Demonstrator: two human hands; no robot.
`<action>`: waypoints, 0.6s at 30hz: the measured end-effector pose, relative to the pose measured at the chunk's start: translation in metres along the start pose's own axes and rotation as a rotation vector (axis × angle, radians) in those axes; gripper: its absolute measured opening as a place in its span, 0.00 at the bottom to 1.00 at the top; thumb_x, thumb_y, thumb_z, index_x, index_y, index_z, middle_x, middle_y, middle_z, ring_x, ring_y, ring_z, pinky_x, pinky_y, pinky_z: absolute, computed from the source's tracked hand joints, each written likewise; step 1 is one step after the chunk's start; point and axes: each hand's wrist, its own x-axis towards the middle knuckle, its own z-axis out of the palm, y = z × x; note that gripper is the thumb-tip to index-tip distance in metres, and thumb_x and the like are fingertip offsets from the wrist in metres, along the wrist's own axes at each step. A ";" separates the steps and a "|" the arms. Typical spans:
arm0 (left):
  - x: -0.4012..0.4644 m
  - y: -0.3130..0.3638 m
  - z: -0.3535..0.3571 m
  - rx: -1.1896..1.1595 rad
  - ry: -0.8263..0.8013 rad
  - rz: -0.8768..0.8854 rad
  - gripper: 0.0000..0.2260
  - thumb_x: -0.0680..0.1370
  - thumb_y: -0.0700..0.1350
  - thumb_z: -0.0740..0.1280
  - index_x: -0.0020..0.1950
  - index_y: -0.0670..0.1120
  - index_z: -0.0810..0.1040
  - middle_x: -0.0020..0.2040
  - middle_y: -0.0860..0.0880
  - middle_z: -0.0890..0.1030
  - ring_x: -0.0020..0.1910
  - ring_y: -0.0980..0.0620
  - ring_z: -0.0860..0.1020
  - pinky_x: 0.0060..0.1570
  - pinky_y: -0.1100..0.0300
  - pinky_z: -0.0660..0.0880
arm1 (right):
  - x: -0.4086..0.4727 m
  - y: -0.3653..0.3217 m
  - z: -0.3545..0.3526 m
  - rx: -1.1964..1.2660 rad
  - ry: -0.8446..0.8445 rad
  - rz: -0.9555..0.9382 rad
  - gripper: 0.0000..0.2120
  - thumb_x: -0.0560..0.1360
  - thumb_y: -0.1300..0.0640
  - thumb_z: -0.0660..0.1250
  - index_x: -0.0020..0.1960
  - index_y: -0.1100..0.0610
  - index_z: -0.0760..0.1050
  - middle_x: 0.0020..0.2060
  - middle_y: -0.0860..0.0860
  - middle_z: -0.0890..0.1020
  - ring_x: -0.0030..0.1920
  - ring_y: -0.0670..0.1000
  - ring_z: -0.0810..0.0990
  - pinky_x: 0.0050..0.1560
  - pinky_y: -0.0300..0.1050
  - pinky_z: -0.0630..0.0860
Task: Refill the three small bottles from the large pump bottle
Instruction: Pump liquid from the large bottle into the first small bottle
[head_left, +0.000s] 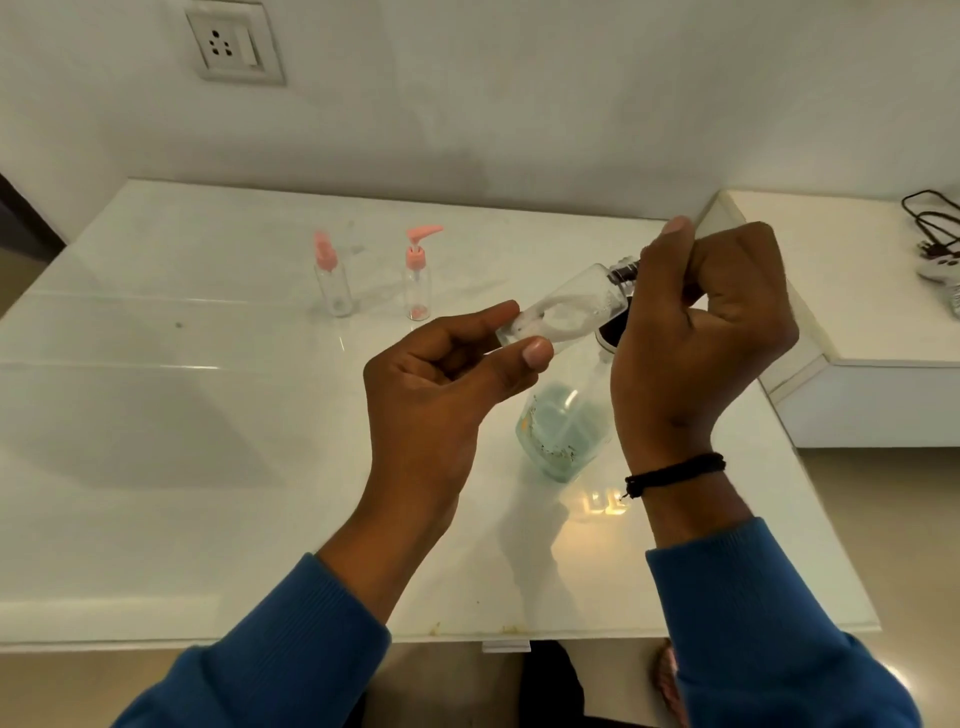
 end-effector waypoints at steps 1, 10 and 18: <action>0.000 0.000 0.000 0.001 0.002 0.001 0.19 0.65 0.43 0.77 0.54 0.43 0.84 0.47 0.46 0.88 0.47 0.43 0.87 0.48 0.55 0.83 | -0.002 0.000 0.000 0.004 0.004 0.012 0.19 0.79 0.65 0.67 0.30 0.62 0.70 0.29 0.56 0.71 0.31 0.52 0.66 0.31 0.54 0.65; 0.000 0.000 0.000 -0.002 0.001 -0.002 0.19 0.64 0.43 0.77 0.55 0.43 0.84 0.48 0.45 0.88 0.48 0.42 0.86 0.48 0.55 0.83 | -0.003 0.002 -0.001 0.030 -0.008 0.037 0.19 0.80 0.65 0.67 0.30 0.64 0.71 0.29 0.57 0.73 0.32 0.50 0.68 0.32 0.48 0.66; -0.001 -0.001 0.000 0.009 0.002 -0.002 0.19 0.64 0.44 0.77 0.54 0.44 0.85 0.48 0.46 0.88 0.48 0.43 0.86 0.49 0.54 0.83 | -0.001 0.001 -0.002 0.060 -0.017 0.049 0.19 0.80 0.65 0.67 0.30 0.63 0.71 0.29 0.56 0.72 0.32 0.49 0.68 0.34 0.38 0.64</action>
